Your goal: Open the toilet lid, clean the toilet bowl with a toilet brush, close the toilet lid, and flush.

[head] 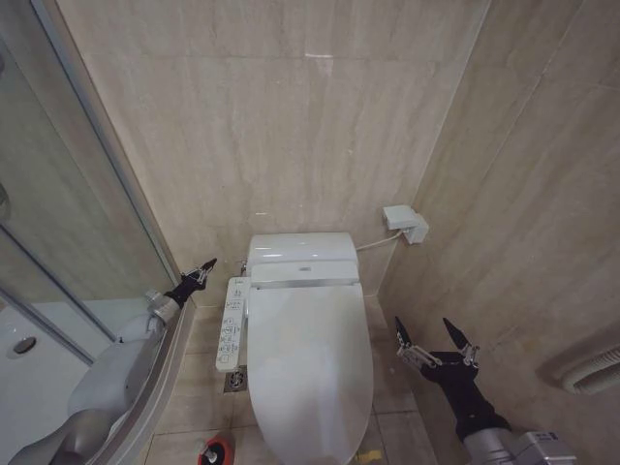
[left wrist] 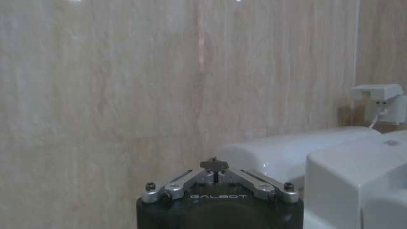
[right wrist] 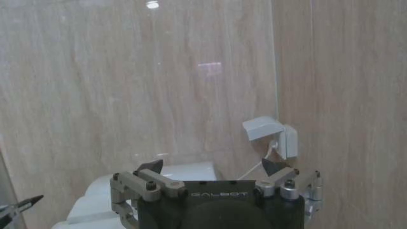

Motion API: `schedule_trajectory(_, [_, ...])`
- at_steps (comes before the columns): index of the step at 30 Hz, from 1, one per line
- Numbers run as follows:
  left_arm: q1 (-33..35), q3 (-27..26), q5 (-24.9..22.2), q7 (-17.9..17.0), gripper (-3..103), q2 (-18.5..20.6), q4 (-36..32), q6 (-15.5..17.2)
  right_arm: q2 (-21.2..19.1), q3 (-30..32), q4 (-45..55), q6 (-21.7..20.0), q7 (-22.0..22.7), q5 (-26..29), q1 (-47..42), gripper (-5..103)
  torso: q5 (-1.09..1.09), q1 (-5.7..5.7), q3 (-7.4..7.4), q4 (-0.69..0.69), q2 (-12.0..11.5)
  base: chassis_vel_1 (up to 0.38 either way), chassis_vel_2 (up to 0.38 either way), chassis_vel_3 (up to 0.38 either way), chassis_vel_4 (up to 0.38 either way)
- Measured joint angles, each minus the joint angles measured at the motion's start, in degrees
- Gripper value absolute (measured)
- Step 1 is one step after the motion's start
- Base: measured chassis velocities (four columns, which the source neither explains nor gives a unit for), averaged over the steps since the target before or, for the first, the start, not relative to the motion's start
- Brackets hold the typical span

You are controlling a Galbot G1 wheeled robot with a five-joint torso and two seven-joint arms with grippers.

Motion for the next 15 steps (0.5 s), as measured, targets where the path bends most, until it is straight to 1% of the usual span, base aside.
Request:
schedule_trajectory(5, [-2.49,0.36,0.90,1.71,0,-1.97,4.75,-0.83,0.00,0.00,0.00,0.00,0.00,0.00,0.00,100,-0.01,-0.01,0.00,0.00,0.00,0.000,0.000,0.000,0.000])
schedule_trajectory(6, [-2.49,0.36,0.90,1.71,0,-1.97,4.75,-0.83,0.00,0.00,0.00,0.00,0.00,0.00,0.00,100,-0.01,-0.01,0.00,0.00,0.00,0.000,0.000,0.000,0.000])
schedule_trajectory(9, [-4.16,0.26,1.72,2.48,0,-2.80,7.48,-1.26,0.00,0.00,0.00,0.00,0.00,0.00,0.00,100,0.00,-0.01,0.00,0.00,0.00,0.000,0.000,0.000,0.000])
schedule_trajectory(15, [-4.98,0.13,1.95,3.10,0,-3.12,8.53,-1.33,0.00,0.00,0.00,0.00,0.00,0.00,0.00,100,0.00,-0.01,0.00,0.00,0.00,0.000,0.000,0.000,0.000])
